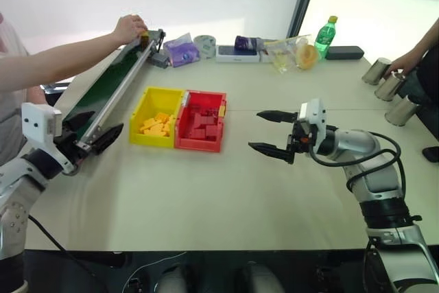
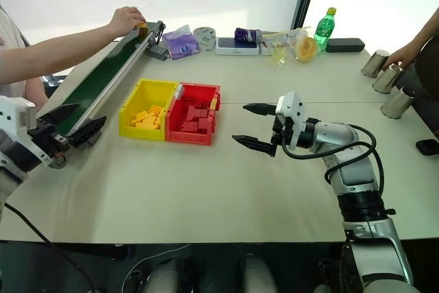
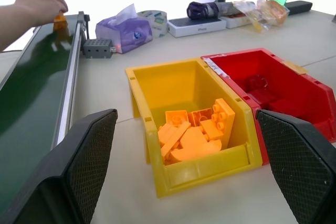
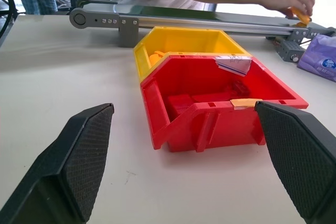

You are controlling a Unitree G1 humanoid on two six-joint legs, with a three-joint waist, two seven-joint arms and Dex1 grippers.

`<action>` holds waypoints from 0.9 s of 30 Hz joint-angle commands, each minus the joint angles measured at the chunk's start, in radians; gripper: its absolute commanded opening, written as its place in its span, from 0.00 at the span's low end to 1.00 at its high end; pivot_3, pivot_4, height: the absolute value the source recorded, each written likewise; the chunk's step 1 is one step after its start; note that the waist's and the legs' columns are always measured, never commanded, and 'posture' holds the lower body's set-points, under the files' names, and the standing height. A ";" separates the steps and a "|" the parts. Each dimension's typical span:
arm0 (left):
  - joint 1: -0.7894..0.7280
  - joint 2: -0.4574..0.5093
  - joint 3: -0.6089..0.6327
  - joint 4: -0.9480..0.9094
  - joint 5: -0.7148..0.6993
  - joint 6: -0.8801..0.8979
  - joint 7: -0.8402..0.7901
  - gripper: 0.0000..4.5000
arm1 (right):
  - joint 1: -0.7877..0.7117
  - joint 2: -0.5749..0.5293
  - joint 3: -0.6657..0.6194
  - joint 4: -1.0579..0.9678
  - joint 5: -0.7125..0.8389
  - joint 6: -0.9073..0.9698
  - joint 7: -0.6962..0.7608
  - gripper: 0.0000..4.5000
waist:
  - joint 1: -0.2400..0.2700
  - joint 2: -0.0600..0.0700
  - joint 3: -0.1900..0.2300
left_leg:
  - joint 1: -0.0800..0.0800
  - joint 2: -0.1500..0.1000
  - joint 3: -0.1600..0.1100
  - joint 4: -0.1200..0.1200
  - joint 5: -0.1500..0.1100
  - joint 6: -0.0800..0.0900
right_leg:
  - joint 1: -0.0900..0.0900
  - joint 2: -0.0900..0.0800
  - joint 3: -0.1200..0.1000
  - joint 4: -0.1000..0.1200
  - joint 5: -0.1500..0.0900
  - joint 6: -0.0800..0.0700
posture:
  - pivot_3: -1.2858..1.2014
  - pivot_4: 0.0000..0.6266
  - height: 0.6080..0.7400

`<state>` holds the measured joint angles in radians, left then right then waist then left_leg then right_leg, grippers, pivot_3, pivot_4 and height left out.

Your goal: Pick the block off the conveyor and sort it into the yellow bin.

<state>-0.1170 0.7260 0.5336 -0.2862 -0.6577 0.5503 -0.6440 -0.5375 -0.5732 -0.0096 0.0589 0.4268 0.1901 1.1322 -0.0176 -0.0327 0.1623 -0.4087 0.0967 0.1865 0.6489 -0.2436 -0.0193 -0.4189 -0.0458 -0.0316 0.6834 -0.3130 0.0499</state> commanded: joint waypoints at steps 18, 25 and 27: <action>0.014 -0.004 0.026 -0.041 0.007 -0.044 0.028 0.99 | -0.021 -0.001 -0.015 -0.005 0.006 -0.024 0.017 1.00 | 0.000 0.000 0.000 | 0.000 0.000 0.000 0.000 0.000 0.000 | 0.000 0.000 0.000 0.000 0.000 0.000 | 0.52 0.24 1.00; 0.009 -0.004 0.028 -0.040 0.004 -0.049 0.037 0.99 | -0.023 0.003 -0.012 -0.004 0.005 -0.026 0.014 1.00 | 0.000 0.000 0.000 | 0.000 0.000 0.000 0.000 0.000 0.000 | 0.000 0.000 0.000 0.000 0.000 0.000 | 0.52 0.24 1.00; 0.016 -0.004 0.029 -0.041 0.008 -0.056 0.036 0.99 | -0.023 0.003 -0.011 -0.004 0.005 -0.026 0.014 1.00 | 0.000 0.000 0.000 | 0.000 0.000 0.000 0.000 0.000 0.000 | 0.000 0.000 0.000 0.000 0.000 0.000 | 0.52 0.24 1.00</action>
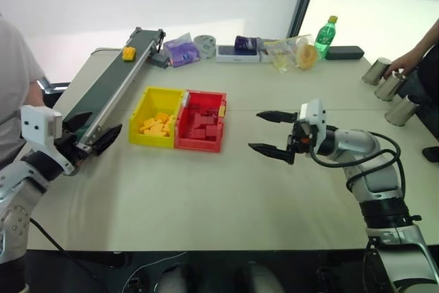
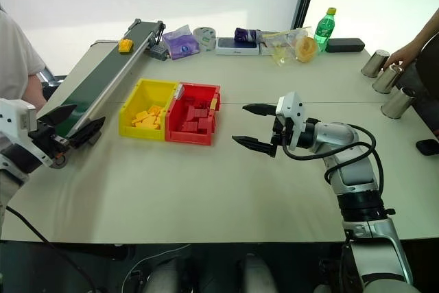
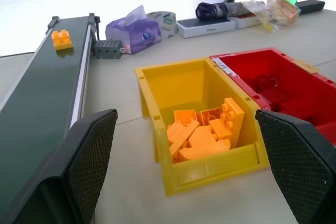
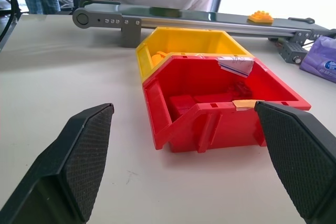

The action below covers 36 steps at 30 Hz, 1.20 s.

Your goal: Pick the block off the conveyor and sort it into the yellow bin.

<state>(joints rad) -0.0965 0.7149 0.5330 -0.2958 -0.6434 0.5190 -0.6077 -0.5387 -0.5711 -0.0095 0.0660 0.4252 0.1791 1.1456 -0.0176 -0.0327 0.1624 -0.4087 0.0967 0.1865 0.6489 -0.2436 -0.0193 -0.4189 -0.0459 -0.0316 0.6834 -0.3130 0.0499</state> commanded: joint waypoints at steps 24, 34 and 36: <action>0.396 -0.314 0.307 -0.119 0.035 -0.314 0.198 0.99 | -0.059 0.017 0.002 0.031 0.003 -0.024 0.022 1.00 | 0.002 0.000 0.000 | 0.001 0.000 -0.001 0.001 -0.002 0.004 | 0.002 0.000 0.000 0.000 0.000 0.000 | 0.52 0.24 1.00; 0.382 -0.291 0.287 -0.096 0.010 -0.317 0.194 0.99 | -0.057 0.013 0.002 0.015 0.006 -0.015 0.020 1.00 | -0.001 0.000 0.000 | 0.001 0.000 -0.001 0.001 -0.002 0.004 | 0.002 0.000 0.000 0.000 0.000 0.000 | 0.52 0.24 1.00; 0.383 -0.287 0.288 -0.089 0.013 -0.319 0.193 0.99 | -0.052 0.011 0.000 0.011 0.008 -0.015 0.020 1.00 | -0.001 0.000 0.000 | 0.001 0.000 -0.001 0.001 -0.002 0.004 | 0.002 0.000 0.000 0.000 0.000 0.000 | 0.52 0.24 1.00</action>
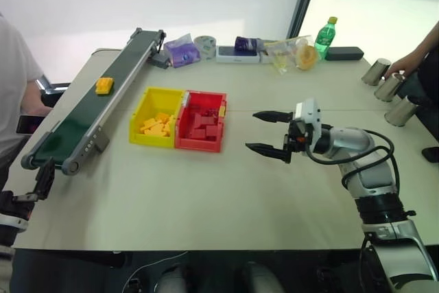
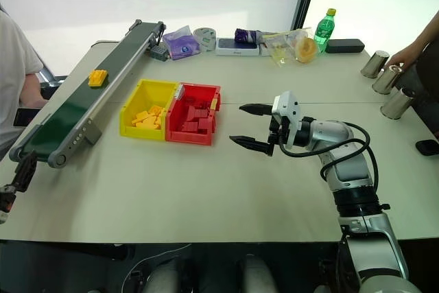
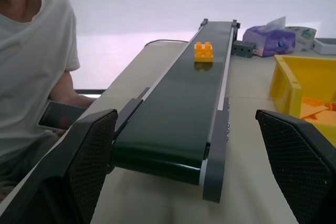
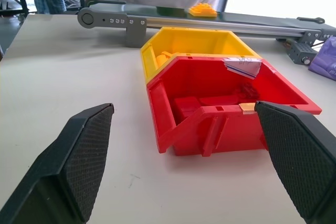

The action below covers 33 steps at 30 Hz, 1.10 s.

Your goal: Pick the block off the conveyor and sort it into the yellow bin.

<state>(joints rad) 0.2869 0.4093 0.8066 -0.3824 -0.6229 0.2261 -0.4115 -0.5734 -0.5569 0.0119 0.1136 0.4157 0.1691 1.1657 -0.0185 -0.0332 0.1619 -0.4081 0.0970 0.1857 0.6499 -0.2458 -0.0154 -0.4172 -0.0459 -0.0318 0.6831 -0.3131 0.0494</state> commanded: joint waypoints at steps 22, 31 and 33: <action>-0.165 0.267 -0.033 0.143 -0.078 0.268 0.002 0.99 | -0.014 0.007 -0.016 -0.041 0.018 -0.006 -0.005 1.00 | 0.000 0.000 0.000 | 0.000 0.000 0.000 0.000 0.001 -0.001 | -0.001 0.000 0.000 0.000 0.000 0.000 | 0.52 0.24 1.00; -0.287 0.390 -0.074 0.307 -0.021 0.329 -0.039 0.99 | 0.009 -0.001 -0.024 -0.067 0.020 0.005 -0.020 1.00 | -0.002 0.000 0.000 | 0.000 0.000 0.001 -0.002 0.002 -0.003 | -0.002 0.000 0.000 0.000 0.000 0.000 | 0.52 0.24 1.00; -0.311 0.399 -0.089 0.335 -0.007 0.331 -0.045 0.99 | 0.013 -0.002 -0.025 -0.073 0.021 0.009 -0.024 1.00 | -0.002 0.000 0.000 | 0.000 0.000 0.001 -0.002 0.002 -0.003 | -0.002 0.000 0.000 0.000 0.000 0.000 | 0.52 0.24 1.00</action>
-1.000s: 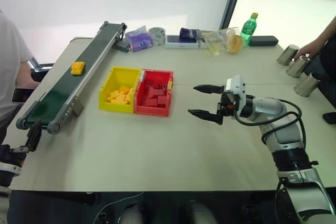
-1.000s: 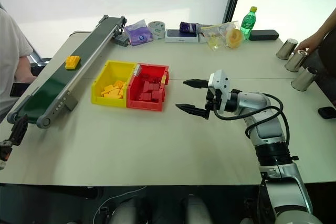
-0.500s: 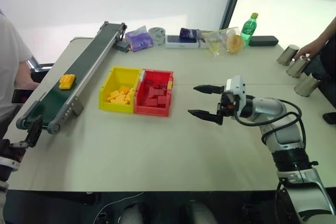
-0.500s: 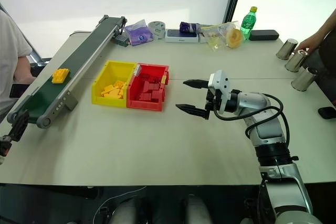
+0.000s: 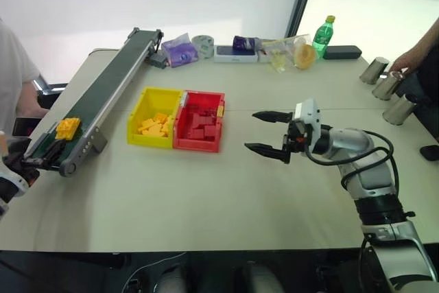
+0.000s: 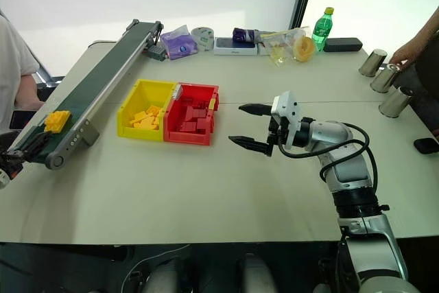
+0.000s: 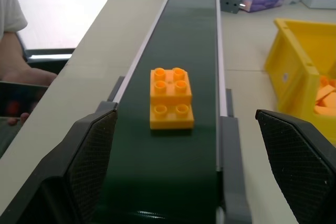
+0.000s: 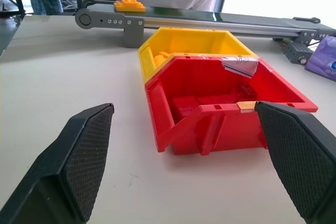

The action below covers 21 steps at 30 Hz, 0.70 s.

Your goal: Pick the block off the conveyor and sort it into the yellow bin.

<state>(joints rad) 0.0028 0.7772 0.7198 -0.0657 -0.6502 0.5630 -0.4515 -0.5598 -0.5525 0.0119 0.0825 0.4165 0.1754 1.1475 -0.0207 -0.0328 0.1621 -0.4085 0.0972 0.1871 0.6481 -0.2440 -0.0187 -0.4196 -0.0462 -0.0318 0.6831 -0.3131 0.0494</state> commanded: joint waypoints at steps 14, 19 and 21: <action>-0.024 0.008 -0.055 0.042 0.056 0.041 -0.027 0.29 | 0.003 -0.024 -0.037 -0.071 0.025 0.032 -0.019 1.00 | 0.000 0.000 0.000 | 0.000 0.000 0.000 0.000 0.000 0.000 | -0.001 -0.001 0.000 0.000 0.000 0.000 | 0.52 0.24 1.00; -0.053 -0.013 -0.006 -0.023 0.009 0.053 -0.002 0.30 | 0.000 -0.023 -0.035 -0.060 0.023 0.026 -0.018 1.00 | 0.002 0.000 0.000 | 0.000 0.000 0.000 0.000 0.000 0.000 | 0.000 -0.001 0.000 0.000 0.000 0.000 | 0.52 0.24 1.00; -0.069 -0.017 0.016 -0.059 -0.013 0.049 0.008 0.30 | -0.001 -0.019 -0.034 -0.056 0.023 0.023 -0.017 1.00 | 0.004 0.000 0.000 | 0.000 0.000 0.000 0.000 0.000 0.000 | 0.000 -0.001 0.000 0.000 0.000 0.000 | 0.52 0.24 1.00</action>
<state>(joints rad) -0.0438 0.7526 0.6737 -0.0652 -0.6309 0.6222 -0.4534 -0.5510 -0.5685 0.0088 0.0441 0.4183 0.2106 1.1302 -0.0171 -0.0329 0.1621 -0.4089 0.0969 0.1872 0.6484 -0.2440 -0.0187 -0.4196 -0.0470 -0.0317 0.6832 -0.3130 0.0496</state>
